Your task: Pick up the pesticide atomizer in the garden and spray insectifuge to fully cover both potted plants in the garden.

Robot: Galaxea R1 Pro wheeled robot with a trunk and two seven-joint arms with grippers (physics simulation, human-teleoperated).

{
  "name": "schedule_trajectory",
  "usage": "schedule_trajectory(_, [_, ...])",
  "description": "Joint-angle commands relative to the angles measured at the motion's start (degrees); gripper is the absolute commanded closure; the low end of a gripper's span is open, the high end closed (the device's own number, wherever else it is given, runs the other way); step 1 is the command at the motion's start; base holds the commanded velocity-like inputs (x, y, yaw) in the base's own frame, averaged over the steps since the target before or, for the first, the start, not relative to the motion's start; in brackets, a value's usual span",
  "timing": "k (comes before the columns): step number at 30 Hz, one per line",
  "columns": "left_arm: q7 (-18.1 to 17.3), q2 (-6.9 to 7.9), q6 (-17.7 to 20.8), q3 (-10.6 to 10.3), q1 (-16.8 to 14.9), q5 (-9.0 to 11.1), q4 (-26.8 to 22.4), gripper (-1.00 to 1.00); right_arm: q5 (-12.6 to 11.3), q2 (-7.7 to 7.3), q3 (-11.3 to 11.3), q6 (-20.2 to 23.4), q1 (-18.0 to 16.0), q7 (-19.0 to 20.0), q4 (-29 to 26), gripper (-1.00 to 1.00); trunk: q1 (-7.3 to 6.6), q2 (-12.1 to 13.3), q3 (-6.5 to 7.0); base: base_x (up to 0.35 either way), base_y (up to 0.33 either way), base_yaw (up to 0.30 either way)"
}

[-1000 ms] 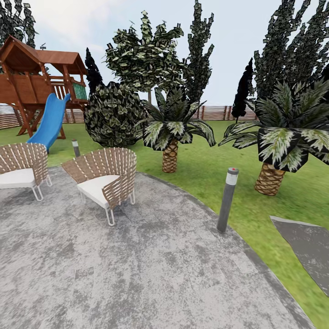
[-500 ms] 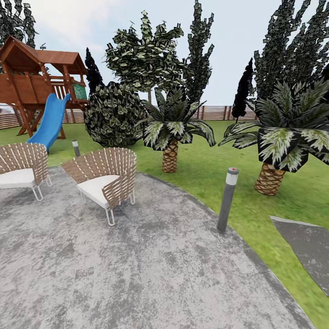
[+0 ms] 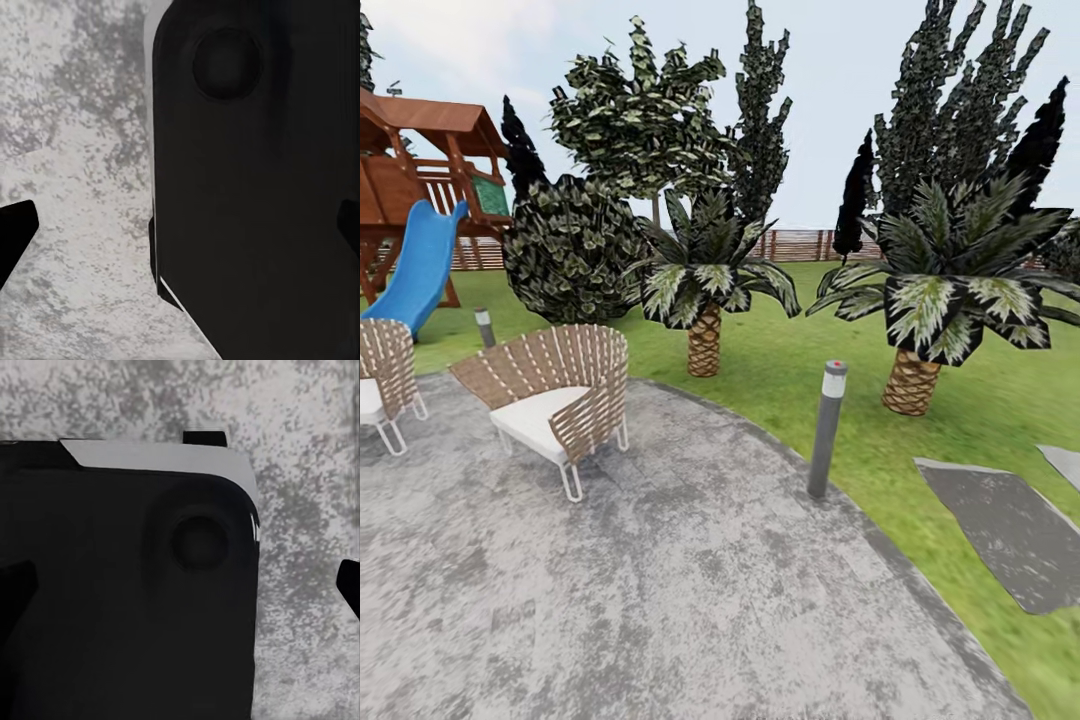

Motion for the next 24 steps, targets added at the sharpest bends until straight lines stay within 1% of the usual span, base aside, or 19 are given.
schedule_trajectory(1, [0.05,0.03,0.14,0.01,0.01,0.1,-0.63,-1.0,-0.05,-0.36,-0.05,0.11,-0.35,0.02,-0.11,-1.0,0.0,-0.02,-0.08,0.0,0.0,-0.273])
schedule_trajectory(2, [0.04,0.04,0.29,0.02,-0.02,0.15,-0.97,-1.0,-0.08,-0.81,-0.05,0.18,-0.64,-0.01,-0.18,-1.0,0.0,-0.02,-0.11,0.0,0.0,-0.273])
schedule_trajectory(6, [-0.1,0.01,0.5,0.04,-0.07,0.2,-1.37,-1.0,-0.11,-1.51,-0.05,0.27,-1.2,-0.05,-0.36,-1.0,0.0,-0.02,-0.23,0.0,0.0,-0.273])
schedule_trajectory(12, [-0.71,-0.03,0.53,0.11,-0.46,0.28,-2.27,-1.0,-0.17,-1.98,-0.06,0.3,-2.88,-0.12,-0.46,-1.0,0.0,-0.02,-0.42,0.0,0.0,-0.273])
schedule_trajectory(16, [-0.81,-0.23,0.65,0.13,-0.87,0.31,-4.46,-1.0,-0.2,-2.15,-0.06,0.36,-4.77,-0.14,-0.52,-1.0,0.0,-0.02,-0.54,0.0,0.0,-0.273])
schedule_trajectory(19, [-0.74,-0.38,0.84,0.13,-1.22,0.31,-5.91,-1.0,-0.21,-2.59,-0.06,0.38,-5.72,-0.15,-0.55,-1.0,0.0,-0.02,-0.63,0.0,0.0,-0.273])
schedule_trajectory(20, [-0.68,-0.44,1.2,0.13,-1.69,0.31,-6.59,-1.0,-0.24,-2.98,-0.09,0.42,-6.26,-0.17,-0.57,-1.0,0.0,-0.02,-0.66,0.0,0.0,-0.273])
schedule_trajectory(22, [-0.66,-0.48,1.88,0.13,-2.46,0.35,-7.06,-1.0,-0.26,-3.29,-0.11,0.48,-6.96,-0.2,-0.66,-1.0,0.0,-0.02,-0.73,0.0,0.0,-0.273])
schedule_trajectory(24, [-0.79,-0.53,3.09,0.13,-4.25,0.38,-7.46,-1.0,-0.3,-3.6,-0.09,0.59,-8.79,-0.22,-0.75,-1.0,0.0,-0.02,-0.8,0.0,0.0,-0.267])
